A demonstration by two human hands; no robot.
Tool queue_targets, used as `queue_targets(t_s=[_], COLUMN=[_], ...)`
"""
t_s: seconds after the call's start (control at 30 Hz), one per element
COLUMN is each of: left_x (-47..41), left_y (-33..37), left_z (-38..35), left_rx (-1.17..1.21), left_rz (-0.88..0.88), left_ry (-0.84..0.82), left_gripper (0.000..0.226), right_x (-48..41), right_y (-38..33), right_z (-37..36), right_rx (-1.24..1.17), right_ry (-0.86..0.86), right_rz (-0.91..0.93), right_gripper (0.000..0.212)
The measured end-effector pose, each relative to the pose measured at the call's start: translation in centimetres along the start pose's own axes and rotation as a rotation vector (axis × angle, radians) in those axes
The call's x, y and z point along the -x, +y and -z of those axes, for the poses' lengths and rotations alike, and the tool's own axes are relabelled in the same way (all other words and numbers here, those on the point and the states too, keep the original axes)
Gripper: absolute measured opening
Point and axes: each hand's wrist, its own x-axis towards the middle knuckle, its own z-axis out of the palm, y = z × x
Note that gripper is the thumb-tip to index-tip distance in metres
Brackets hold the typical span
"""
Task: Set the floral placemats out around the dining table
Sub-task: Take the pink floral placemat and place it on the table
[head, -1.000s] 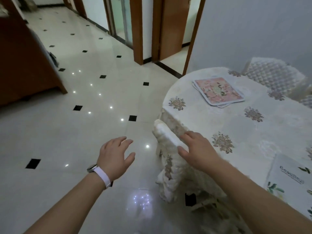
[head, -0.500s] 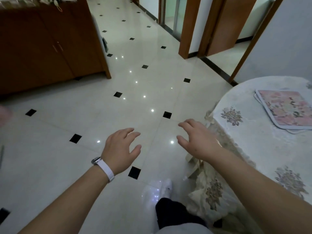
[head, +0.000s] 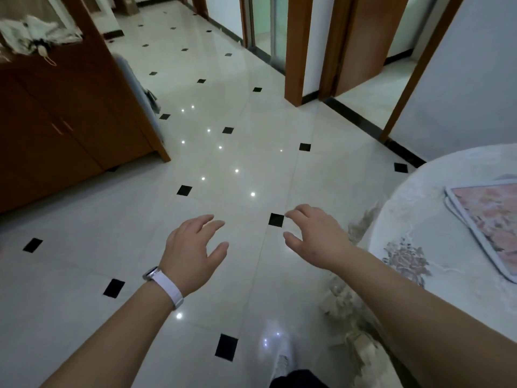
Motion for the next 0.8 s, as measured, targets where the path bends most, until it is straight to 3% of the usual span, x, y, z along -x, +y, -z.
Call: queue_targets(t_s=[0.43,0.8], left_x=[-19.4,-43.0], left_y=[0.3,-4.1], left_z=[-2.9,-4.1], left_rx=[0.074,0.182], left_rz=[-0.225,-0.445], left_ry=[-0.07,-0.123], left_gripper=[0.057,0.058], right_x=[-10.7,-26.3], right_y=[5.8,6.3], right_z=[3.9,7.7], right_rx=[-0.022,0.057], right_ry=[0.066,0.146], right_rz=[-0.227,-0.477], right_gripper=[0.05,0.049])
